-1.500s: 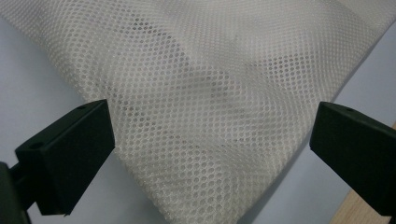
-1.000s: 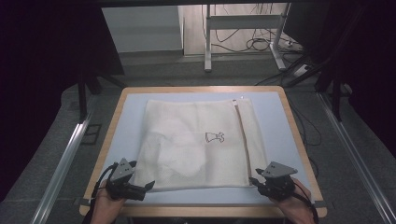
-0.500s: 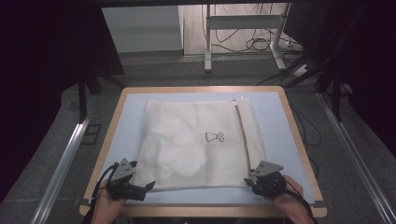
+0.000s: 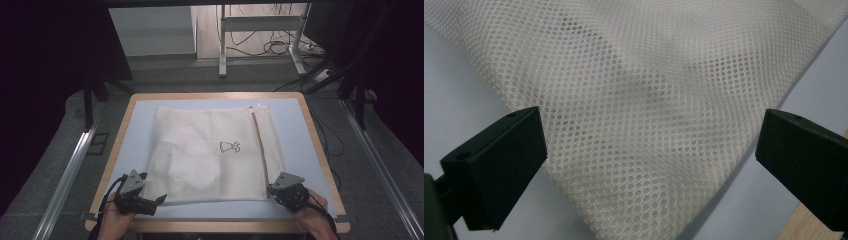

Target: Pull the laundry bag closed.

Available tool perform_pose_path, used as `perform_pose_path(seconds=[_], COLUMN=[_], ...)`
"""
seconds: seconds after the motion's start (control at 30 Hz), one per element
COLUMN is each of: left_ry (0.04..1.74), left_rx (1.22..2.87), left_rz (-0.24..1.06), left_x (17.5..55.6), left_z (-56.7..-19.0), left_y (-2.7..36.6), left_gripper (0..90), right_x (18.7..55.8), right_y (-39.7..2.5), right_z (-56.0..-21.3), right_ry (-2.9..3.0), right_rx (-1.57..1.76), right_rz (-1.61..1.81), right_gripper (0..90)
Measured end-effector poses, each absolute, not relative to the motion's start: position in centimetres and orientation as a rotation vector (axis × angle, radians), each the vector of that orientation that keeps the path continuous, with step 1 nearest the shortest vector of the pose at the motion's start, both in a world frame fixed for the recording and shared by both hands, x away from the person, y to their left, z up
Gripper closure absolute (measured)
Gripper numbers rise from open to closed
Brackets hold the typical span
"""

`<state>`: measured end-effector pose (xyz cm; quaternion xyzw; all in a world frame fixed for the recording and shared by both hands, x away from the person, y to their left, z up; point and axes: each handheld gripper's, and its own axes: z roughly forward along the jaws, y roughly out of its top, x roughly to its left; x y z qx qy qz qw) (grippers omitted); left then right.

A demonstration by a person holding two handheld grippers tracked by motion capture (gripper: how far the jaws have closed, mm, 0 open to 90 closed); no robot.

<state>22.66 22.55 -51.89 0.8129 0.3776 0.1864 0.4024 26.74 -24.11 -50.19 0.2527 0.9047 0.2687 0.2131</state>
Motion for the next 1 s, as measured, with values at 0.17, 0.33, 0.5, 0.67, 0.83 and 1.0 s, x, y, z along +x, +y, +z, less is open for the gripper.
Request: perform_pose_path(seconds=[0.17, 0.33, 0.5, 0.67, 0.83, 1.0], left_ry=[0.950, 0.932, 0.910, 0.920, 0.917, 0.919], left_rx=[2.057, 2.074, 2.101, 2.087, 2.090, 2.089], left_rz=[0.467, 0.458, 0.464, 0.457, 0.455, 0.453], left_x=[22.7, 22.9, 22.9, 23.0, 22.9, 23.0], left_z=[-51.9, -51.8, -51.8, -51.8, -51.8, -51.8], left_y=[22.3, 21.3, 20.5, 20.7, 20.7, 20.6], left_gripper=[0.0, 0.0, 0.0, 0.0, 0.0, 0.0], right_x=[26.9, 27.2, 27.4, 27.3, 27.5, 27.5], right_y=[-24.2, -24.3, -24.4, -24.5, -24.9, -25.0], right_z=[-50.3, -50.4, -50.8, -50.5, -50.6, -50.6], right_ry=[2.525, 2.534, 2.555, 2.549, 2.563, 2.570], right_rx=[0.701, 0.716, 0.743, 0.734, 0.767, 0.775], right_rz=[0.726, 0.718, 0.693, 0.708, 0.706, 0.710], right_gripper=[85.4, 84.7, 80.4, 85.1, 85.0, 85.1])
